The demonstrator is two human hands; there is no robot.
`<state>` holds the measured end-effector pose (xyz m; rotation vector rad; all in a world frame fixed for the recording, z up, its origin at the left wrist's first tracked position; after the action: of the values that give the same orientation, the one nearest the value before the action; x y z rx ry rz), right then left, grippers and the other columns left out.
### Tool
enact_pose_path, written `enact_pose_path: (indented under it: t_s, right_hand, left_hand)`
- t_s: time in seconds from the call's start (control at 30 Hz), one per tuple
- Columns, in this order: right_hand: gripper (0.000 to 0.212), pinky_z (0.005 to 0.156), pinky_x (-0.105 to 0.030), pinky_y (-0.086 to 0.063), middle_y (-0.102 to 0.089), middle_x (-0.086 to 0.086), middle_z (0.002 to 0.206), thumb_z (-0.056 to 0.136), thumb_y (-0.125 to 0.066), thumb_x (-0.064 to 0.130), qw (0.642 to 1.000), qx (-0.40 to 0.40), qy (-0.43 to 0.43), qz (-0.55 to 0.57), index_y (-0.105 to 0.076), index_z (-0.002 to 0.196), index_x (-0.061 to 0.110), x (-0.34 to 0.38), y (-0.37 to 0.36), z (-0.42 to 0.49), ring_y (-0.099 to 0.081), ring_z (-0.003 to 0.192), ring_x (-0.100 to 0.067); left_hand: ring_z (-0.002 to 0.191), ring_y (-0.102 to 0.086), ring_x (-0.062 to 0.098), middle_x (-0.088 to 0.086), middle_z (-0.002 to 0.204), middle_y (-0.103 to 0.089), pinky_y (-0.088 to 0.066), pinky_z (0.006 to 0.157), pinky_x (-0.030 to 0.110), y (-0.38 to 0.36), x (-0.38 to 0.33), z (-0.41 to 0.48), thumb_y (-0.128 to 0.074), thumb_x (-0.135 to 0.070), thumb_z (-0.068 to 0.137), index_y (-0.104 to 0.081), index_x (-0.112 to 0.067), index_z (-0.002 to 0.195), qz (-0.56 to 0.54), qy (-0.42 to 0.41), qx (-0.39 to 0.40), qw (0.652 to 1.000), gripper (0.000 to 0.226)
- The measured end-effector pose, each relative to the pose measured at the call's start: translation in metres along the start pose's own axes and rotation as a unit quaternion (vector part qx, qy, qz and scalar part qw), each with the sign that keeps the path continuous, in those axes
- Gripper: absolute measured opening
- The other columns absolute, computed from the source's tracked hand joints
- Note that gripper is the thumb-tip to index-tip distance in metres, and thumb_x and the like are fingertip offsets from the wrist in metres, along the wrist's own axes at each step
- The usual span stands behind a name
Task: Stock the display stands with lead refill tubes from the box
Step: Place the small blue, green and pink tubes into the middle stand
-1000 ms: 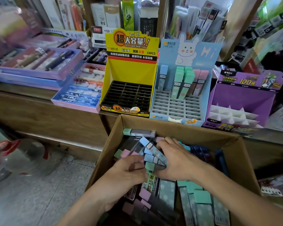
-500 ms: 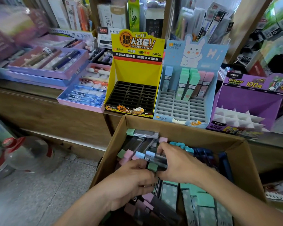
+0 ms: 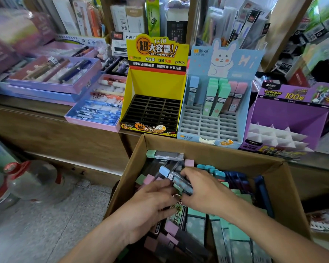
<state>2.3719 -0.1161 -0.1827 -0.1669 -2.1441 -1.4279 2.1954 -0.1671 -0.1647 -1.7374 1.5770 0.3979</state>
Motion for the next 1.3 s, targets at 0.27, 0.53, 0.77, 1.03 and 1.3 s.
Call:
enact_pose_path:
  t_s: [0.27,0.53,0.77,1.03,1.3]
  right_hand:
    - [0.013,0.054,-0.034,-0.046,-0.068,0.000,0.082,0.083,-0.065,0.018,0.994,-0.008,-0.034,0.106,-0.066,0.095,0.022,-0.006,0.002,0.002,-0.064,0.068,-0.014]
    - [0.013,0.059,-0.024,-0.039,-0.064,0.012,0.083,0.087,-0.072,0.024,0.976,0.018,-0.075,0.203,-0.068,0.099,0.026,-0.015,0.006,0.003,-0.054,0.065,0.001]
    - [0.013,0.065,-0.029,-0.048,-0.073,-0.006,0.103,0.097,-0.065,0.024,0.971,0.051,-0.071,0.221,-0.068,0.110,0.024,-0.008,0.007,-0.001,-0.066,0.078,-0.013]
    - [0.017,0.097,-0.057,-0.055,-0.076,-0.010,0.108,0.102,-0.060,0.017,0.925,0.041,-0.058,0.374,-0.073,0.109,0.025,0.002,0.010,-0.013,-0.070,0.106,-0.034]
    - [0.023,0.065,-0.030,-0.057,-0.077,-0.001,0.100,0.098,-0.058,0.035,0.859,0.041,-0.055,0.508,-0.074,0.114,0.029,0.004,0.007,-0.026,-0.074,0.087,-0.015]
  left_hand:
    - [0.114,-0.069,0.017,0.004,0.128,-0.069,-0.054,0.102,0.038,-0.003,-0.001,0.002,-0.065,0.006,0.090,-0.057,-0.012,0.132,0.009,-0.028,-0.031,0.999,0.046]
    - [0.106,-0.072,0.026,0.018,0.114,-0.072,-0.061,0.088,0.032,-0.003,0.001,0.003,-0.073,0.002,0.084,-0.063,-0.006,0.119,0.020,-0.036,-0.075,0.996,0.037]
    - [0.104,-0.074,0.030,0.012,0.112,-0.076,-0.057,0.096,0.046,-0.008,0.000,0.003,-0.064,-0.005,0.094,-0.059,-0.009,0.123,-0.035,0.006,-0.014,0.999,0.030]
    - [0.113,-0.068,0.042,0.024,0.121,-0.070,-0.055,0.096,0.053,-0.021,0.003,0.001,-0.062,-0.010,0.097,-0.064,-0.013,0.128,-0.096,0.015,0.051,0.994,0.031]
    - [0.107,-0.069,0.044,0.024,0.117,-0.072,-0.061,0.080,0.047,-0.034,0.004,-0.002,-0.048,-0.003,0.103,-0.064,-0.018,0.127,-0.109,-0.038,0.083,0.990,0.033]
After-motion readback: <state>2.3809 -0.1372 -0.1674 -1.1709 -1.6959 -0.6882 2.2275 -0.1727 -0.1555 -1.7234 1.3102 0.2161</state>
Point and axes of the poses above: each hand's wrist, its own z-axis towards the middle knuckle, its own y-axis out of the back of the hand, x = y × z, the point moved 1 cm from there along z, towards the middle knuckle
